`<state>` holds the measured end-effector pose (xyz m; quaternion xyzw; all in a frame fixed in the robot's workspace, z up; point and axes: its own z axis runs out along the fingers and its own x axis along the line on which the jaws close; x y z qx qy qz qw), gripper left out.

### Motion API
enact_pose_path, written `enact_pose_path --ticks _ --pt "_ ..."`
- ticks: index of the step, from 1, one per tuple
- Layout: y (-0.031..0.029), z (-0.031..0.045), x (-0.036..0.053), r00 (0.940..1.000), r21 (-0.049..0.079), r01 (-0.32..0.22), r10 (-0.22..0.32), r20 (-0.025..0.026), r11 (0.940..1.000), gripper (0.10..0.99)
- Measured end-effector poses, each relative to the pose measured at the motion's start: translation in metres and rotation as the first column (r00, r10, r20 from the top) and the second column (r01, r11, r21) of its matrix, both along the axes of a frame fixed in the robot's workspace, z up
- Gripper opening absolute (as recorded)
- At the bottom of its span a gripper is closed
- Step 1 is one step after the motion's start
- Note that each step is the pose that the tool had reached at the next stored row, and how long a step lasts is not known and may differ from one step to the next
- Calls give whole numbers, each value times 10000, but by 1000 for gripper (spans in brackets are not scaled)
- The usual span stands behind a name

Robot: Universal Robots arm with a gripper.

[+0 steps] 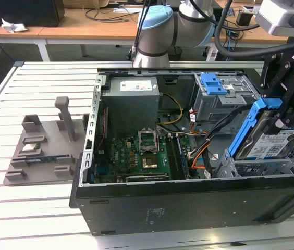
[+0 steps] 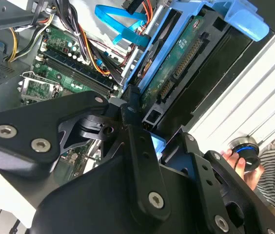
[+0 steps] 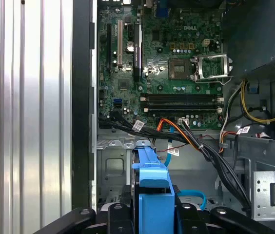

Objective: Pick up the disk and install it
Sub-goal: 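Insert the disk into the insertion slot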

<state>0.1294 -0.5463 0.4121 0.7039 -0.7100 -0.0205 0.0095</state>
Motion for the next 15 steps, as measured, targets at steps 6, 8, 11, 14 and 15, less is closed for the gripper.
enact_pose_path --ticks 6,8,11,14,15 --pt "0 -29 0 10000 0 0 0 0 10000 369" --pt "0 -42 0 10000 0 0 0 0 10000 369" --pt "0 -189 0 10000 0 0 0 0 10000 447" --pt "0 -205 0 10000 0 1 -1 0 10000 447" --pt "0 -208 0 10000 0 0 0 0 10000 447"
